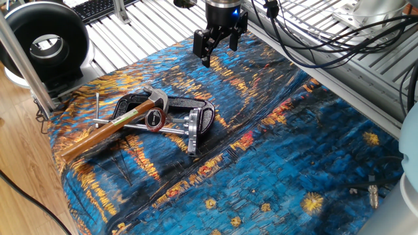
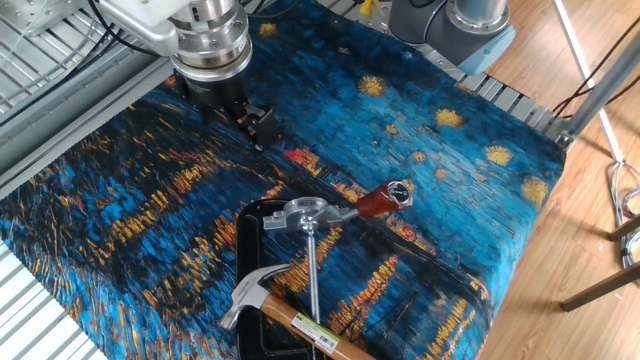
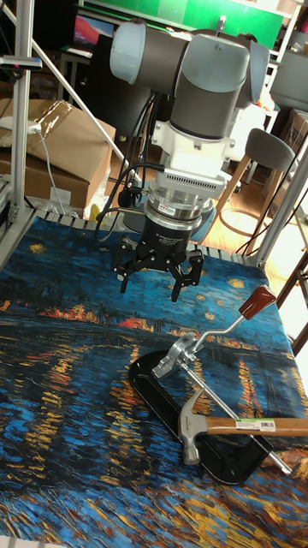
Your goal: Push down the lever
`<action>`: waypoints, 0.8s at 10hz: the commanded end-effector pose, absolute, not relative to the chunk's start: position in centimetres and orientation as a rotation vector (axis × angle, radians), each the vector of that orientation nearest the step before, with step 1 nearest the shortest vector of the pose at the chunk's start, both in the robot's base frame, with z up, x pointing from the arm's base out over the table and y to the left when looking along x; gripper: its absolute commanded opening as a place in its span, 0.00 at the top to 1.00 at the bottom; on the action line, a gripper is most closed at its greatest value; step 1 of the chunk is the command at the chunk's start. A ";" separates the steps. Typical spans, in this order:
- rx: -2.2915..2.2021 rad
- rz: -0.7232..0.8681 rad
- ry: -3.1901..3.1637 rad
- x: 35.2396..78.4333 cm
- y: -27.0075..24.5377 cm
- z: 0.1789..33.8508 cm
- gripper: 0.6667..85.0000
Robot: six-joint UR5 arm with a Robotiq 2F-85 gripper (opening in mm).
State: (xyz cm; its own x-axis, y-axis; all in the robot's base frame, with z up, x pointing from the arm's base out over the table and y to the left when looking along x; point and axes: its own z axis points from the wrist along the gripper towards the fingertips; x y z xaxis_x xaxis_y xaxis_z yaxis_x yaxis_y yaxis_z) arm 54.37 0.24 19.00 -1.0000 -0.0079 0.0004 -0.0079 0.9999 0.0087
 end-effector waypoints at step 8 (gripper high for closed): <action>-0.441 0.025 -3.302 59.4 0.7 19.7 0.99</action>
State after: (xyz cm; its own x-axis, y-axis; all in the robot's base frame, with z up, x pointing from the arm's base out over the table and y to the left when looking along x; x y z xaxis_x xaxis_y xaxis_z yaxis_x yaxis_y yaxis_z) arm 58.71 0.26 19.35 -0.9606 0.2225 -0.1664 0.2272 0.9738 -0.0095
